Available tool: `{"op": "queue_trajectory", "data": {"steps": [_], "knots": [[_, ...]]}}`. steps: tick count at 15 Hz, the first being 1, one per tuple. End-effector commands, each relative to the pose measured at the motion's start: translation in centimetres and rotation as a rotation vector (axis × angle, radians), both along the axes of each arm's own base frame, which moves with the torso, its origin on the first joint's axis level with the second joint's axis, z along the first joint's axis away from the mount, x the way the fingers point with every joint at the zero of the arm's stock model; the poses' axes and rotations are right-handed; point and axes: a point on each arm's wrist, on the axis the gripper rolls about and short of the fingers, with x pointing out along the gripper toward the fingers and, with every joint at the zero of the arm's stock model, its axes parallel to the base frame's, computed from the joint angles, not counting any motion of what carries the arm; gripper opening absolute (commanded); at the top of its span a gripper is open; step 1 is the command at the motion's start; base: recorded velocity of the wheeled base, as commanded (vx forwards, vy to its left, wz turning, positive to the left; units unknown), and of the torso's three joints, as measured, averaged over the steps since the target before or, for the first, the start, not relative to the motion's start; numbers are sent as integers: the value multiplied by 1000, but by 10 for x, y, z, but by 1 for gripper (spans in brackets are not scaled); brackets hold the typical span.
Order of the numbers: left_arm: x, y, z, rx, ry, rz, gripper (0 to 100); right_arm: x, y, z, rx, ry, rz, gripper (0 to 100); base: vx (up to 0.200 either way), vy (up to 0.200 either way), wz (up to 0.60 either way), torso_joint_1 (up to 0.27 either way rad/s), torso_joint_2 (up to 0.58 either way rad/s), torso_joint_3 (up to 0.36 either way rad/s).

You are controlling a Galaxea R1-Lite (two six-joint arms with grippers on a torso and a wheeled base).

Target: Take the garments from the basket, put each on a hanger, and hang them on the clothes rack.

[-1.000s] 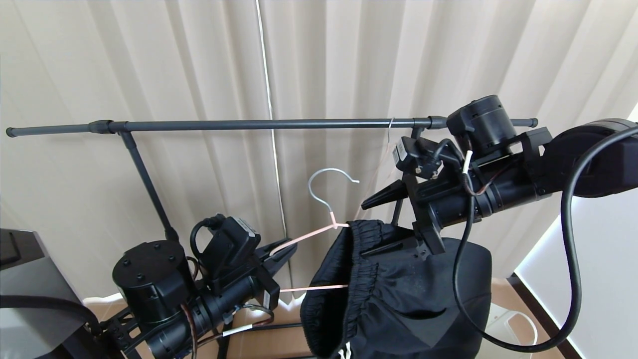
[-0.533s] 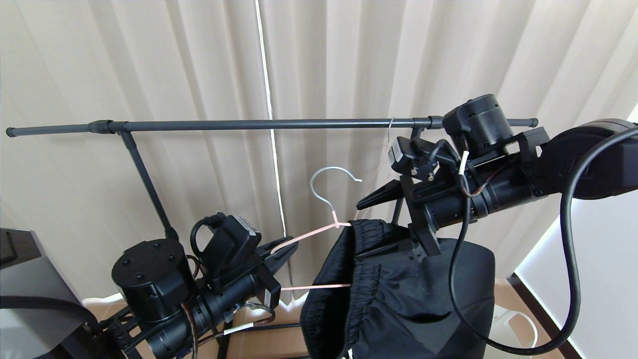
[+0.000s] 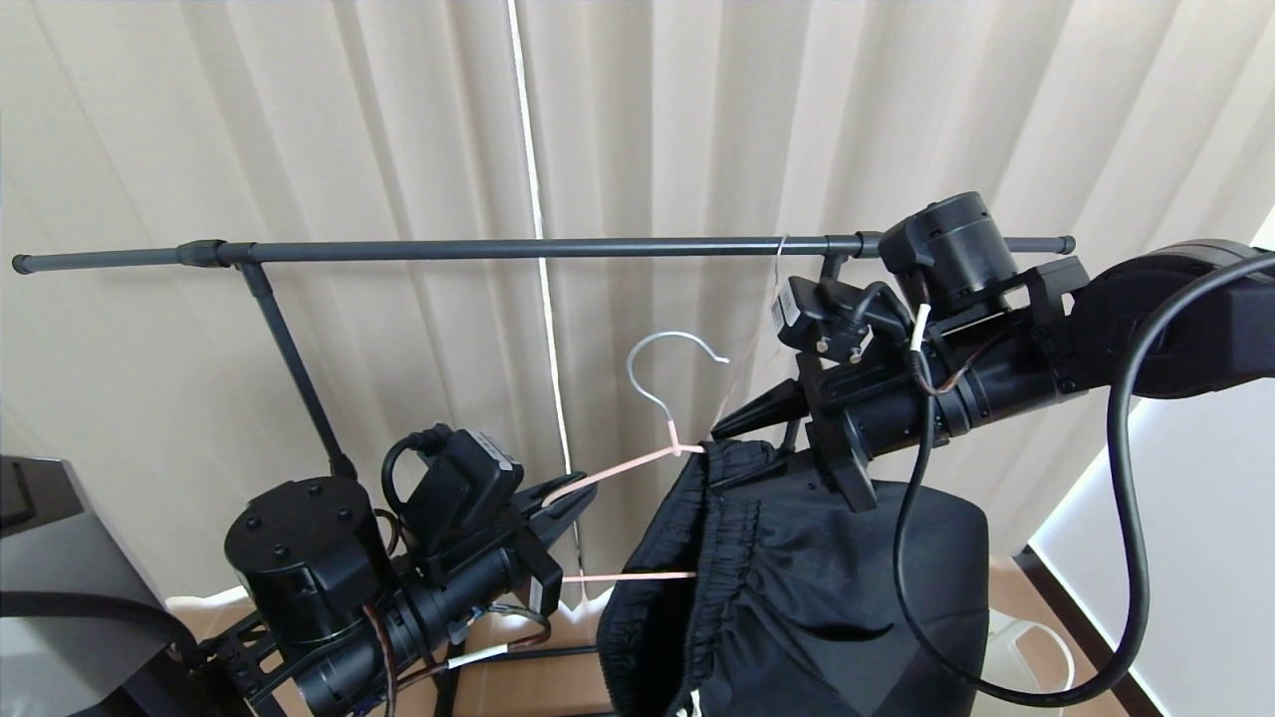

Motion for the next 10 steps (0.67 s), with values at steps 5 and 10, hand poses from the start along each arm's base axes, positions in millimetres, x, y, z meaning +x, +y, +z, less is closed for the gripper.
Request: {"op": "queue_trajectory", "data": {"steps": [5, 10], "knots": [[0, 0, 1, -5, -2, -2, 0, 1, 1, -3, -6, 10, 1, 0, 0, 0, 0, 0, 0, 0], [-1, 1, 0, 1, 0, 0, 0, -3, -1, 0, -1, 6, 4, 0, 0, 0, 0, 0, 0, 0]]}}
